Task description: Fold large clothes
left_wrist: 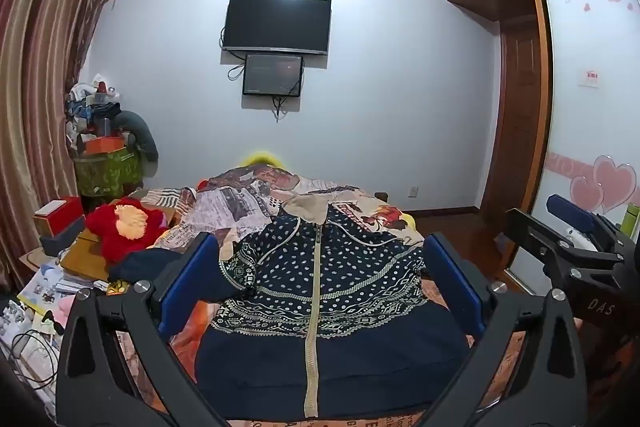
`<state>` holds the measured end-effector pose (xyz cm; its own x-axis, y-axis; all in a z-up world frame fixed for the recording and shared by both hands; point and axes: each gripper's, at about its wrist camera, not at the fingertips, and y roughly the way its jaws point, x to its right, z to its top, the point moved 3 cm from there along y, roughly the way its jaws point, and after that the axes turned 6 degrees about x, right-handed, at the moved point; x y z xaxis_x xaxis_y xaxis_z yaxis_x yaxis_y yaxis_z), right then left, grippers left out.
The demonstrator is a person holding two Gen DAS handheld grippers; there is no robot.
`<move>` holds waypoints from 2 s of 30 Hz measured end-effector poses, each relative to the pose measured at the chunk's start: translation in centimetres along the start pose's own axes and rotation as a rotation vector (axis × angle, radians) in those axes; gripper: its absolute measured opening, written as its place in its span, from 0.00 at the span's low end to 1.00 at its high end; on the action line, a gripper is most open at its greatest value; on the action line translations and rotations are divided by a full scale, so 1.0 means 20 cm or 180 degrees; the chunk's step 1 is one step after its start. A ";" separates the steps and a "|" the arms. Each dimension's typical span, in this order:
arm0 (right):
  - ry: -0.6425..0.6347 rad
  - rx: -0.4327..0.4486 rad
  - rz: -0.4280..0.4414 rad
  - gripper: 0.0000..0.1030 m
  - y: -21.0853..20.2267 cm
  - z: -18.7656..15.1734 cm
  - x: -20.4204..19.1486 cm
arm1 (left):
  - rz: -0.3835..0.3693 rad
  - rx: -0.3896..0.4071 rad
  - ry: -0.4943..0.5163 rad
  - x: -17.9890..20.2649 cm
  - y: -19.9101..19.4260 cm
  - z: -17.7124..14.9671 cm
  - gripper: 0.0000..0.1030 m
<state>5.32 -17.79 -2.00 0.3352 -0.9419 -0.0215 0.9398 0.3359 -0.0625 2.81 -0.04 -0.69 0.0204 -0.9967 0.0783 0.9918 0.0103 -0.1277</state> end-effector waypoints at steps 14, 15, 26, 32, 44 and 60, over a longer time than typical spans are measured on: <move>0.0006 -0.0027 -0.0002 1.00 0.01 0.00 0.00 | -0.0003 -0.0059 -0.0029 -0.01 0.01 -0.02 1.00; 0.0004 -0.0023 -0.0002 1.00 0.01 0.00 0.00 | -0.0005 -0.0057 -0.0038 -0.02 0.01 -0.02 1.00; 0.0023 -0.0037 0.0017 1.00 0.01 -0.02 -0.02 | 0.0025 -0.0059 -0.0050 -0.04 0.03 -0.04 1.00; 0.0048 -0.0064 0.0046 1.00 0.03 -0.03 -0.02 | 0.0051 -0.0056 -0.0052 -0.04 0.01 -0.04 1.00; 0.0020 -0.0097 0.0086 1.00 0.05 -0.04 -0.06 | 0.0071 -0.0063 -0.0100 -0.08 0.01 -0.05 1.00; 0.0014 -0.0098 0.0083 1.00 0.06 -0.04 -0.06 | 0.0077 -0.0069 -0.0097 -0.09 0.02 -0.05 1.00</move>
<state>6.01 -16.22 -2.75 0.3591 -0.9329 -0.0280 0.9283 0.3601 -0.0927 3.14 1.65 -1.80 0.0487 -0.9933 0.1049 0.9880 0.0324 -0.1513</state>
